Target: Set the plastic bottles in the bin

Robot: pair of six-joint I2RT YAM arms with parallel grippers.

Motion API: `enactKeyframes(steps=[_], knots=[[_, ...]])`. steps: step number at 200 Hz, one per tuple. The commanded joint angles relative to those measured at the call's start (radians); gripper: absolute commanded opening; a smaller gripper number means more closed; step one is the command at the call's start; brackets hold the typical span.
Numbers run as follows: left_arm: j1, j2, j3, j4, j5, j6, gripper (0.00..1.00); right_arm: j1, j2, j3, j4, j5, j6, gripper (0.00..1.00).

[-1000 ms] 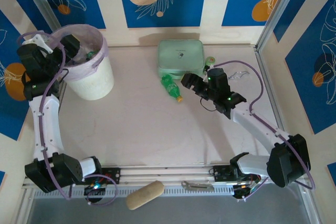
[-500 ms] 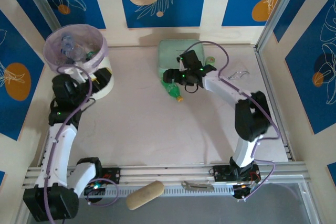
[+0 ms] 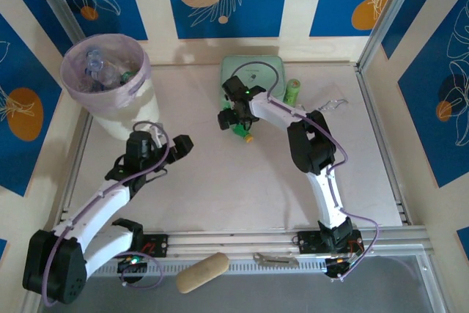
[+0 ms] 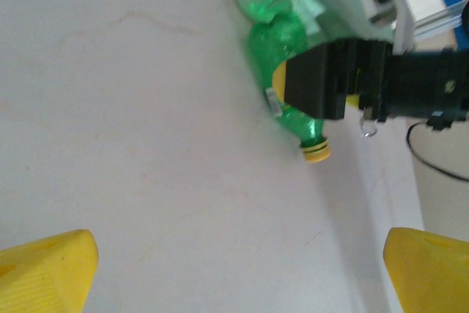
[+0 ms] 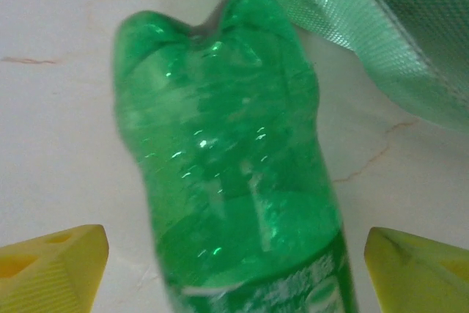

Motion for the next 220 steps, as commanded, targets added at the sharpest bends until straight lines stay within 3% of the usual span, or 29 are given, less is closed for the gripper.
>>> enactKeyframes(steps=[1,58,107,153,220], knots=[[-0.031,0.023,-0.02,0.085,-0.072,-0.027,0.99,0.0,0.04,0.062,-0.067,0.041,-0.053,0.91],[-0.032,0.042,-0.008,0.097,-0.099,-0.025,0.99,-0.009,0.079,0.094,-0.072,0.019,-0.06,0.82],[-0.032,0.064,0.013,0.083,-0.101,-0.031,1.0,-0.017,0.039,0.063,-0.033,-0.057,-0.029,0.64],[-0.066,0.109,0.072,0.094,-0.068,0.012,1.0,-0.043,-0.138,-0.091,0.087,-0.208,0.119,0.57],[-0.247,0.203,0.175,0.221,-0.023,0.118,0.97,-0.099,-0.472,-0.401,0.348,-0.392,0.445,0.54]])
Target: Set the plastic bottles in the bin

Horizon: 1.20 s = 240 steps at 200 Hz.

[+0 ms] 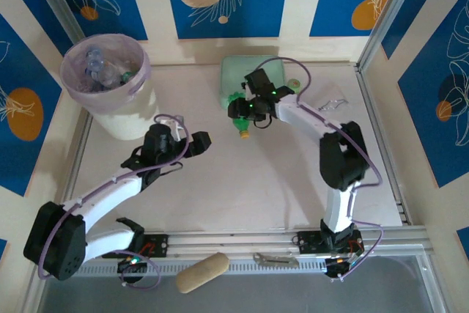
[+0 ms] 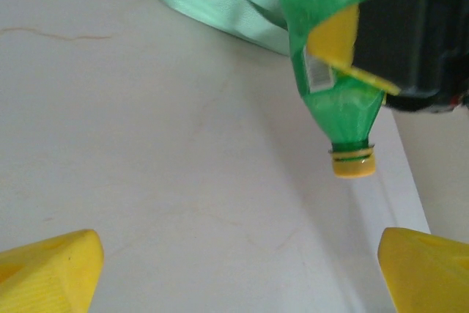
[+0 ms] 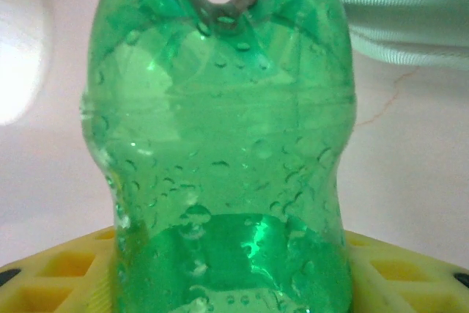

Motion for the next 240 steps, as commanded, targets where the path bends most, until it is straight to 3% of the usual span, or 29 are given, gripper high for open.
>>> enactKeyframes(steps=[1,47,105,177,240], knots=[[-0.062,0.034,0.062,0.082,0.032,0.059,0.97,-0.018,-0.1,-0.086,0.134,-0.117,0.165,0.54],[-0.173,0.138,0.177,0.152,0.051,0.111,0.98,-0.017,-0.249,-0.224,0.256,-0.143,0.281,0.53],[-0.226,0.282,0.285,0.223,0.066,0.12,0.97,0.006,-0.328,-0.296,0.305,-0.141,0.331,0.53],[-0.227,0.317,0.335,0.184,-0.001,0.21,0.86,0.023,-0.363,-0.335,0.337,-0.163,0.365,0.53],[-0.227,0.308,0.322,0.212,-0.03,0.2,0.62,0.038,-0.364,-0.341,0.347,-0.163,0.371,0.53]])
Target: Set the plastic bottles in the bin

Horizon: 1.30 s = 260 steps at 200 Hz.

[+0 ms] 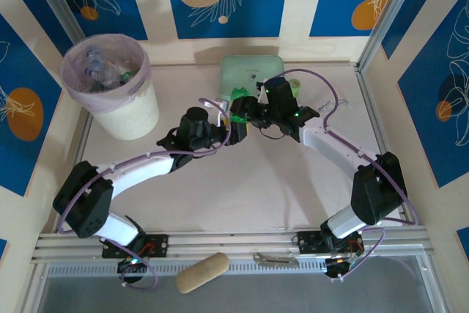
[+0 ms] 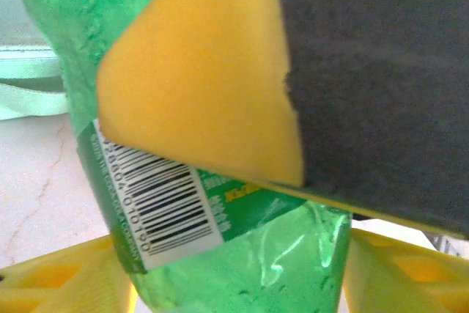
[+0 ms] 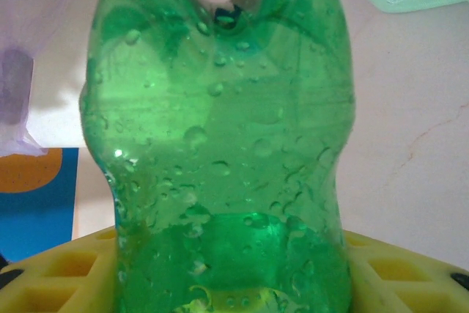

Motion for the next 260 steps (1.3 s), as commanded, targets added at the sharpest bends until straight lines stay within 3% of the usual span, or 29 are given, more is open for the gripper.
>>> enactKeyframes(steps=[1,41,93,215,260], knots=[[-0.008,-0.016,0.015,0.035,-0.015,0.009,0.62,0.016,-0.029,-0.008,0.018,-0.021,0.016,0.53],[-0.008,-0.034,-0.008,0.042,-0.028,-0.002,0.56,0.016,-0.029,-0.011,0.029,-0.015,0.021,0.6],[-0.007,-0.045,-0.045,0.042,-0.027,-0.025,0.54,-0.001,-0.037,-0.002,0.035,-0.013,0.023,0.83],[-0.004,-0.09,-0.095,0.06,-0.06,-0.041,0.48,-0.026,-0.042,-0.033,0.064,-0.018,0.034,0.84],[-0.004,-0.078,-0.073,0.058,0.015,-0.033,0.48,-0.022,-0.023,-0.033,0.074,-0.016,0.027,0.8]])
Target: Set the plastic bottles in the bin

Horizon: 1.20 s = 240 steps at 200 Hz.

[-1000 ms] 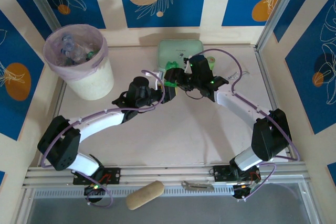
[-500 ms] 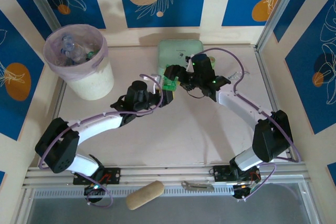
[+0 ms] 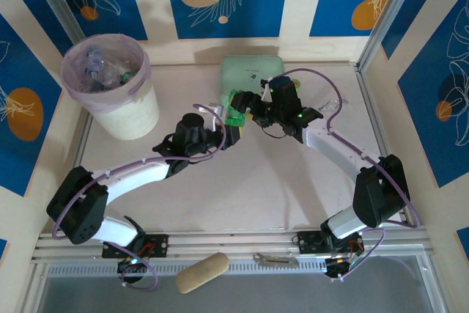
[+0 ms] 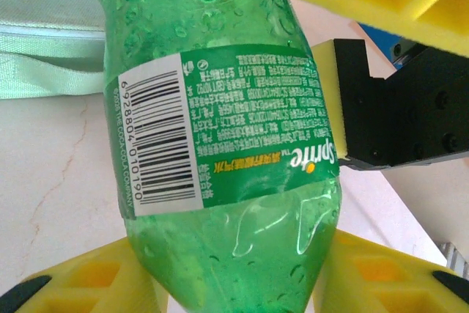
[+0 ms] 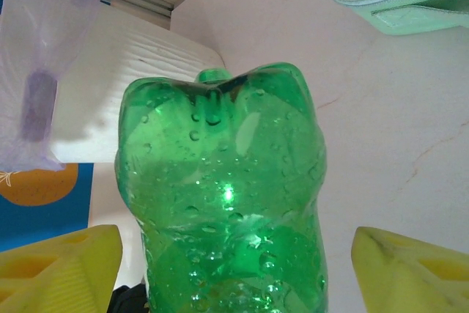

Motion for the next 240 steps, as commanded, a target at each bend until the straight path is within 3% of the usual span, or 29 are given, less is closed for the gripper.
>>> enactKeyframes(steps=[1,33,58,78,96,118,163,210,222,240], knots=[[-0.004,-0.021,0.011,0.034,0.053,-0.005,0.48,0.003,0.002,-0.006,0.021,-0.015,0.001,0.8],[-0.004,-0.021,0.012,0.03,0.098,-0.007,0.48,0.003,0.016,-0.006,0.023,-0.012,-0.006,0.74],[-0.004,-0.032,0.007,0.014,0.103,-0.003,0.51,0.003,0.011,-0.014,0.029,0.003,-0.018,0.57],[-0.004,-0.038,0.007,0.0,0.091,0.001,0.62,0.004,0.003,-0.019,0.038,0.004,-0.028,0.48],[-0.004,-0.036,0.011,-0.01,0.067,0.004,0.83,0.012,-0.003,-0.019,0.037,0.007,-0.034,0.46],[-0.004,-0.021,0.034,-0.013,0.05,0.025,0.89,0.024,-0.009,-0.015,0.031,0.007,-0.039,0.46],[-0.002,0.035,0.101,-0.035,0.051,0.093,0.84,0.031,-0.034,-0.016,0.022,0.003,-0.039,0.46],[-0.001,0.042,0.107,-0.031,0.062,0.094,0.58,0.031,-0.048,-0.024,0.017,0.011,-0.041,0.46],[-0.001,0.035,0.101,-0.03,0.059,0.091,0.55,0.029,-0.044,-0.021,0.018,0.01,-0.038,0.52],[0.0,0.017,0.093,-0.041,0.044,0.089,0.54,0.022,-0.046,-0.021,0.017,0.012,-0.033,0.73]])
